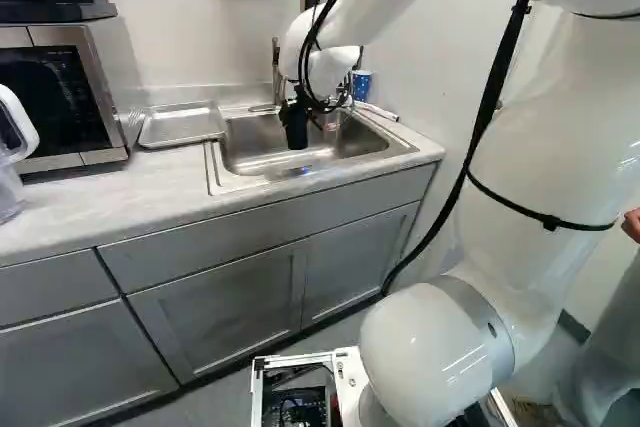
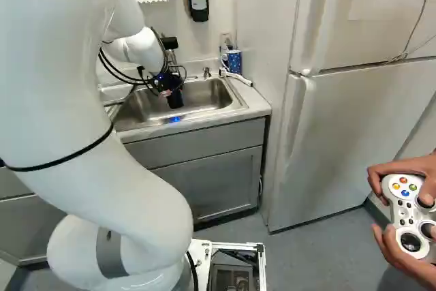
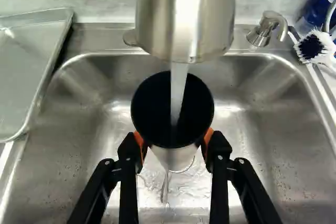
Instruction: Rinse the cup and place it in the tray
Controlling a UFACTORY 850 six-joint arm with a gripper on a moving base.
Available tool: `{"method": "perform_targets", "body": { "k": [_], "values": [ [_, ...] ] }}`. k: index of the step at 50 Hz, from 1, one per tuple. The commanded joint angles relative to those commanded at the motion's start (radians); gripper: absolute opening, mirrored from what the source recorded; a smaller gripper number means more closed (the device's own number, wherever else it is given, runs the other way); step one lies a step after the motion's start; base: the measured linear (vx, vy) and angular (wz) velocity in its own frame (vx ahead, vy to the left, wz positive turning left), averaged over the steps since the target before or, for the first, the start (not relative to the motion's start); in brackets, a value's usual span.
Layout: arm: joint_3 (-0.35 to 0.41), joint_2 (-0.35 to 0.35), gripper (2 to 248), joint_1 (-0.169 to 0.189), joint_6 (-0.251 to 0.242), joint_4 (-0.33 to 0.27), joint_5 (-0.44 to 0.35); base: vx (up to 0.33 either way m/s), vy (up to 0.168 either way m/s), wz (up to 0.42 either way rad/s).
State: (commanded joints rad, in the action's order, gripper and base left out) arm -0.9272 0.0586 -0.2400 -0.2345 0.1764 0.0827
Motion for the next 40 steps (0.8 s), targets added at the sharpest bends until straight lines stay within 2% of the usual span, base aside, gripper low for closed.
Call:
{"method": "perform_targets", "body": {
  "k": [40],
  "values": [
    [0.0,0.0,122,0.0,0.0,0.0,0.0,0.0,0.0,0.0]
  ]
}}
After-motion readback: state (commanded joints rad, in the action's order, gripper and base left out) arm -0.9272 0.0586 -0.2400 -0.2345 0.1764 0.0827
